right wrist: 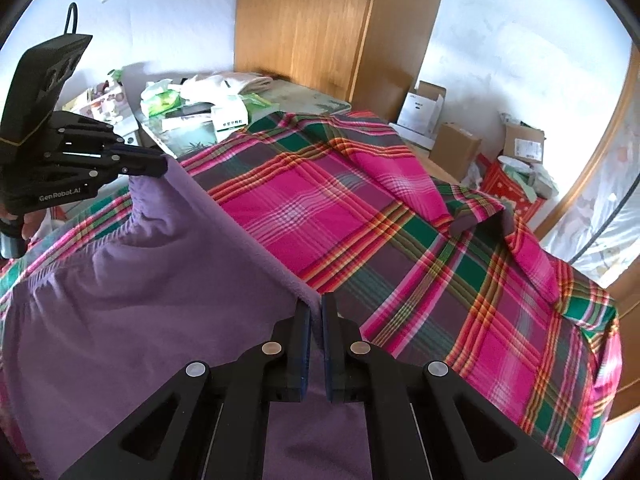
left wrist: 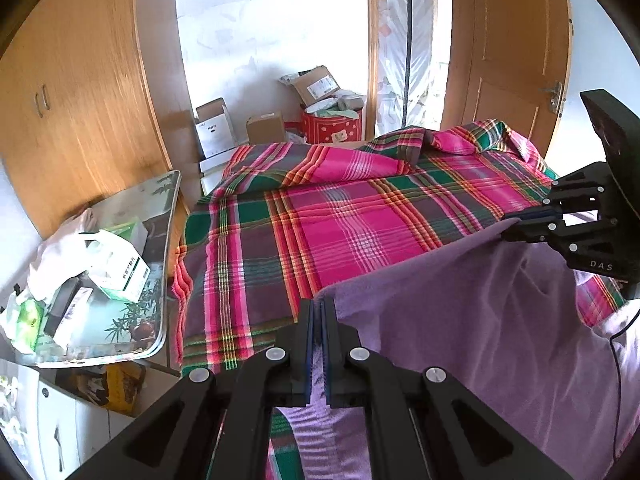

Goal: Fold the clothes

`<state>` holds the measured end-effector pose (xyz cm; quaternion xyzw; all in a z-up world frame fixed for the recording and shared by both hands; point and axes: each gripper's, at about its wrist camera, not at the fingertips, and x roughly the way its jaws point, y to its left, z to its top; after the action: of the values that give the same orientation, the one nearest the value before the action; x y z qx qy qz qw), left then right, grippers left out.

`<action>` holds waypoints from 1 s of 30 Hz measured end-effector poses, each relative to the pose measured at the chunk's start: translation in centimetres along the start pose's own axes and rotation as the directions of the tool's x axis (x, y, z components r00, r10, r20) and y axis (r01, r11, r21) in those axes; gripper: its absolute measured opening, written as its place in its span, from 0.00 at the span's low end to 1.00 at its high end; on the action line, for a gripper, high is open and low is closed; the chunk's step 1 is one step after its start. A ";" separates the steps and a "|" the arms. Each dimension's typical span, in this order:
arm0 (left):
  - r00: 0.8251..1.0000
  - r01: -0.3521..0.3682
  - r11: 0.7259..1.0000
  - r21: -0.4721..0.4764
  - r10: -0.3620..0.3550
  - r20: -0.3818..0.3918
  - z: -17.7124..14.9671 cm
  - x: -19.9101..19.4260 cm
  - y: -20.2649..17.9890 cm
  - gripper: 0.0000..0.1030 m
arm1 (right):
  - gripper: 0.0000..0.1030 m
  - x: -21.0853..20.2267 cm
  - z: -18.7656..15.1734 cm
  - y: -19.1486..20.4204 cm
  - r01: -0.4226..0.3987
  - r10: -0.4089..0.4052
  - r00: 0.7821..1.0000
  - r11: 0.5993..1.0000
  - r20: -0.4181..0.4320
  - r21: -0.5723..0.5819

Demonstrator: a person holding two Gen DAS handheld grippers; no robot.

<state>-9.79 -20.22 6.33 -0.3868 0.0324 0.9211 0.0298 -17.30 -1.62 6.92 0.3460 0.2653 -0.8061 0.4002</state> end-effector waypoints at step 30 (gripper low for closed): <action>0.992 -0.044 0.996 0.071 0.035 0.122 -6.0 -12.6 -3.9 0.03 | 0.04 -14.0 -5.5 10.8 0.030 -0.028 0.993 1.000 0.116 -0.008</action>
<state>3.56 -17.17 10.97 -0.3284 0.0722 0.9414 0.0279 -0.32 2.91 12.63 0.2926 0.2505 -0.8293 0.4049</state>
